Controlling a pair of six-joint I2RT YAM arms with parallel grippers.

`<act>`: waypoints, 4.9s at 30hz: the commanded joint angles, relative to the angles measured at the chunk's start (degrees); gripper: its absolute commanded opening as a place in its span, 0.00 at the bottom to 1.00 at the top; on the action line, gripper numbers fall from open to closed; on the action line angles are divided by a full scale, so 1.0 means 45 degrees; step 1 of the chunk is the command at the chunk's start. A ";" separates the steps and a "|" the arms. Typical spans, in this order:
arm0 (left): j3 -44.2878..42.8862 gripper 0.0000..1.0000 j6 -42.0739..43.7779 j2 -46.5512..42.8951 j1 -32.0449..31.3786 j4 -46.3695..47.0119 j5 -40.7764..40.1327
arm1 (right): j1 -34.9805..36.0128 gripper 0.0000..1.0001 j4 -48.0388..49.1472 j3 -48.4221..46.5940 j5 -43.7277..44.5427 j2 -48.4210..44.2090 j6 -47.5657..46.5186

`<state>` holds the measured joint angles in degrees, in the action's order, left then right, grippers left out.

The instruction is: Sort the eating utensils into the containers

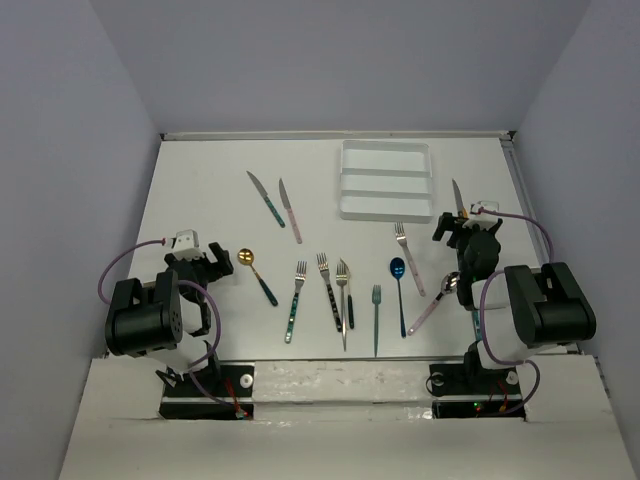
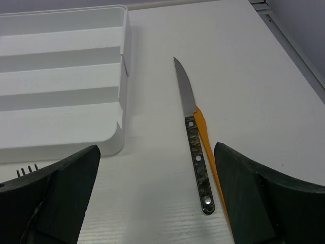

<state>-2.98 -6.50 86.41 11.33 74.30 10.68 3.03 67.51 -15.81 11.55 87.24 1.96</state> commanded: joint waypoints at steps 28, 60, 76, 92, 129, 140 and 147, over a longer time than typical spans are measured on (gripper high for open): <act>-0.9397 0.81 0.5077 -0.3460 -0.0077 -1.5673 0.4111 | -0.1884 0.38 -2.3027 -1.4277 -0.1493 0.2502 0.0757; -0.7560 0.85 0.5664 -0.3636 -0.0097 -1.3778 0.3838 | -0.1884 0.31 -2.3282 -1.6290 -0.1337 0.6512 -0.0122; -0.7501 0.86 0.5664 -0.3675 -0.0097 -1.3699 0.3702 | -0.1884 0.30 -2.3927 -1.7833 -0.1219 0.7936 -0.0298; -0.7442 0.87 0.5683 -0.3753 -0.0116 -1.3563 0.3585 | -0.0986 0.23 -2.4200 -1.6468 -0.1180 0.7801 -0.0142; -0.7228 0.91 0.5878 -0.3948 -0.0116 -1.3367 0.3213 | -0.0184 0.27 -2.4122 -1.5625 -0.1220 0.7056 0.0112; -0.7091 0.92 0.6035 -0.4086 -0.0097 -1.3270 0.2960 | -0.0888 0.29 -2.4337 -1.7383 -0.1180 0.8288 -0.0298; -0.7110 0.92 0.6015 -0.4066 -0.0097 -1.3250 0.2920 | -0.0888 0.32 -2.4630 -1.7639 -0.1666 0.8016 -0.0786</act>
<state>-35.33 19.92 69.47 11.18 12.60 23.75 -0.54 -41.87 -94.74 5.56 122.65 -0.01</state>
